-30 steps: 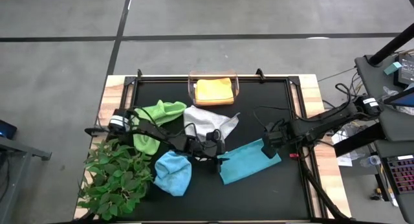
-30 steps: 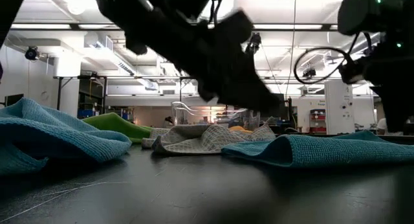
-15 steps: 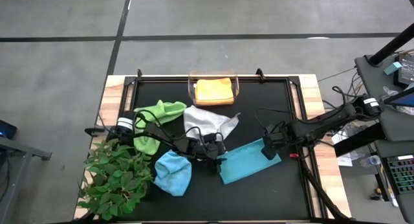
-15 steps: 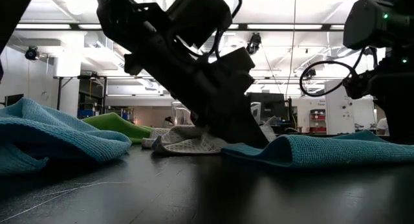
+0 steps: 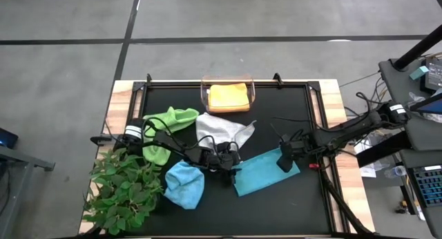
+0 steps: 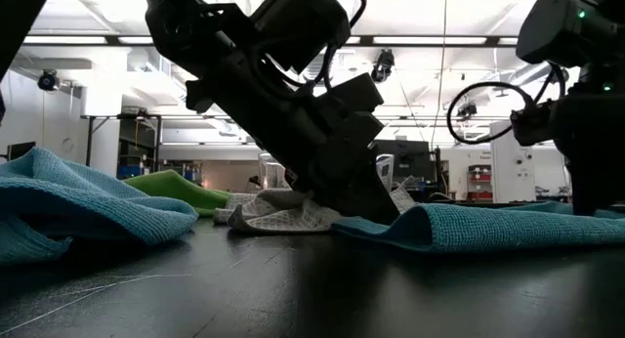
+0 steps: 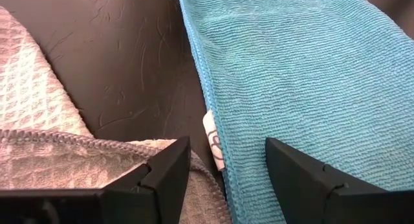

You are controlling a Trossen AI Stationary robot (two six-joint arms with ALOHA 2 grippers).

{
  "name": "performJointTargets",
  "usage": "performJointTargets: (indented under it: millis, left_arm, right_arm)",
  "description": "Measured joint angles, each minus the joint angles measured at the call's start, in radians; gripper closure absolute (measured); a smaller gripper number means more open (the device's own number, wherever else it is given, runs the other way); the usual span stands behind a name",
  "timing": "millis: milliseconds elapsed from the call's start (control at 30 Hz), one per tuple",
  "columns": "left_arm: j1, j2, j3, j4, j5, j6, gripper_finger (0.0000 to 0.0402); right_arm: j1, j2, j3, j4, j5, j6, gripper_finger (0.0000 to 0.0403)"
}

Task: Fold microfiber towels
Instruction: Fold the right blue microfiber cloth

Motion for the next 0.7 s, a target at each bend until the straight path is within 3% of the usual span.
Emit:
performJointTargets:
  millis: [300,700]
  left_arm:
    - [0.000,0.000,0.000,-0.001,0.000,0.000,0.0214]
    - [0.001,-0.009,-0.001,-0.014,-0.012,0.000,0.0214]
  right_arm:
    - [0.000,0.002,-0.018,0.063,-0.060,-0.026,0.0183]
    - [0.000,-0.016,-0.017,0.071,-0.057,-0.030,0.0375]
